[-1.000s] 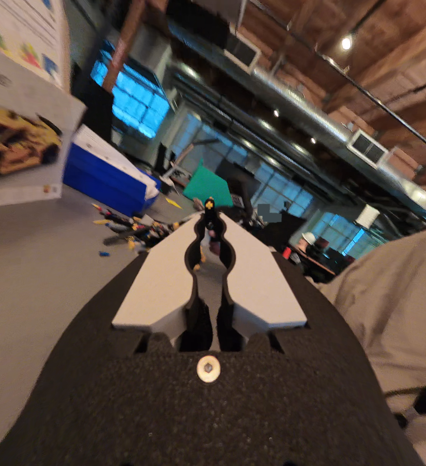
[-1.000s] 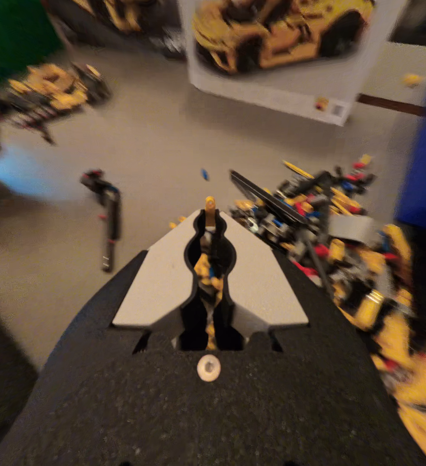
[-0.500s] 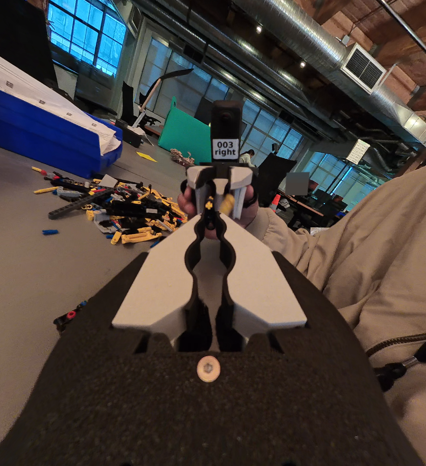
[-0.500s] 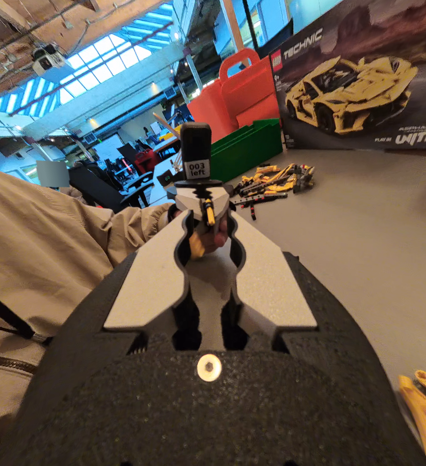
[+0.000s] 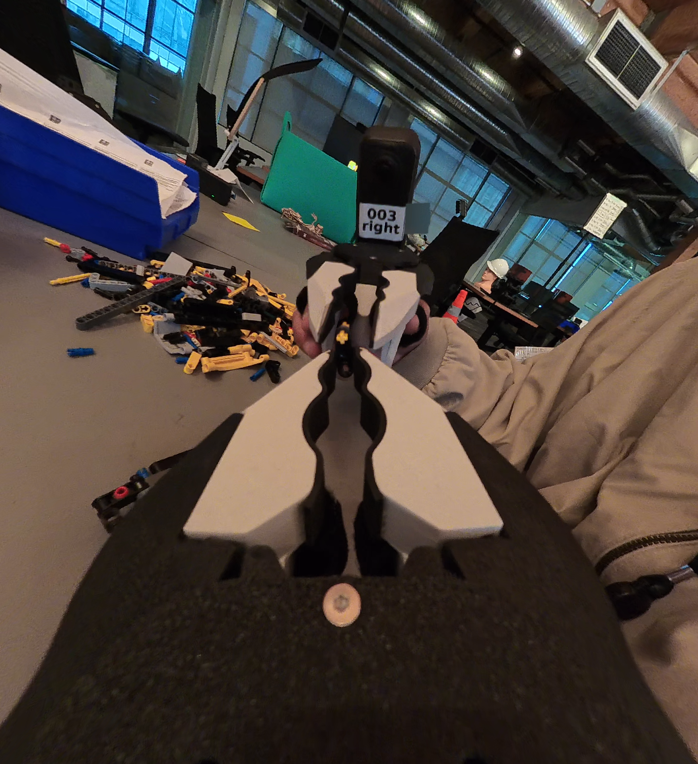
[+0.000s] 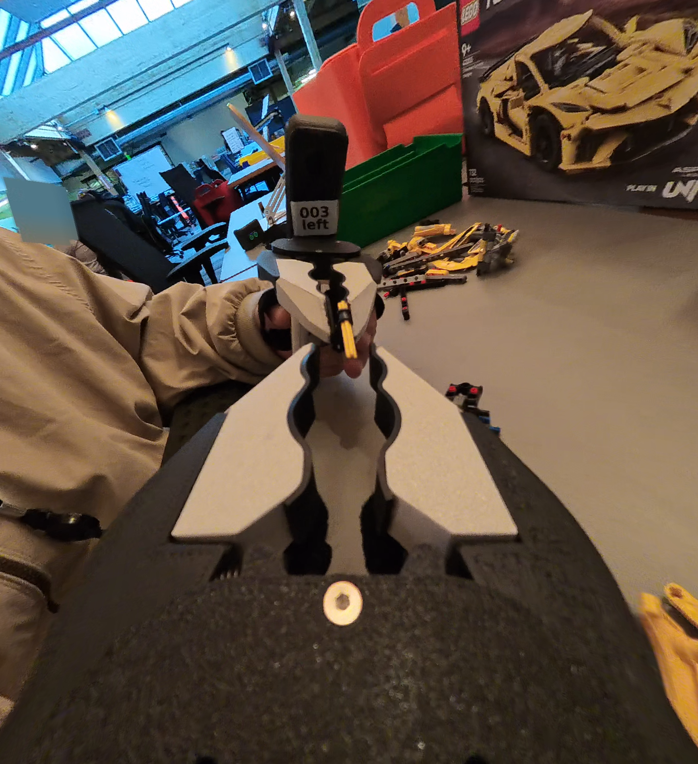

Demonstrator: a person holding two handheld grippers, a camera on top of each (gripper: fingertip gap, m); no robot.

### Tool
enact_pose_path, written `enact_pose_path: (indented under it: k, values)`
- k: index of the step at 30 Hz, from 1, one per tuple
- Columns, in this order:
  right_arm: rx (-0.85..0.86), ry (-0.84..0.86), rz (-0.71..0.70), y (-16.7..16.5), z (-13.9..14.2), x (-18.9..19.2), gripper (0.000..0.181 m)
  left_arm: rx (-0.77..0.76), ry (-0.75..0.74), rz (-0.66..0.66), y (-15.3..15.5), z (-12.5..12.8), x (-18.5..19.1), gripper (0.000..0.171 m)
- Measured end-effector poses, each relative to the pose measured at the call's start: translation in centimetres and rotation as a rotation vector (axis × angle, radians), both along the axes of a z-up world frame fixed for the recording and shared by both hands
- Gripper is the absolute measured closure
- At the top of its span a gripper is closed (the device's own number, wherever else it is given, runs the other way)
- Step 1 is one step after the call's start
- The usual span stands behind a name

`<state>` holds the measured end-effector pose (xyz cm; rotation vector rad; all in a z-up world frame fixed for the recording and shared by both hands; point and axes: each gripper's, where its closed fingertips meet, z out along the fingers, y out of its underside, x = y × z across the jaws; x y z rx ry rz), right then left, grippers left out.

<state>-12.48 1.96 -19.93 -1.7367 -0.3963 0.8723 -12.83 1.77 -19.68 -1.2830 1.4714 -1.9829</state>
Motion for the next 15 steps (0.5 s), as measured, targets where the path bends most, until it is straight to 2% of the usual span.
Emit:
enact_pose_path:
  k: [5,9,15]
  values:
    - [0.018,0.028,-0.001,0.2,0.1,-0.4,0.176,0.018,0.001,-0.024,-0.4,-0.2,-0.2,0.164]
    - [-0.012,0.034,0.036,-0.2,-0.2,-0.6,0.178,0.070,-0.002,-0.032,-0.6,-0.4,-0.3,0.164]
    - [0.011,0.070,0.095,-0.9,0.3,-0.4,0.178,0.068,-0.048,0.022,-0.6,1.2,-0.1,0.166]
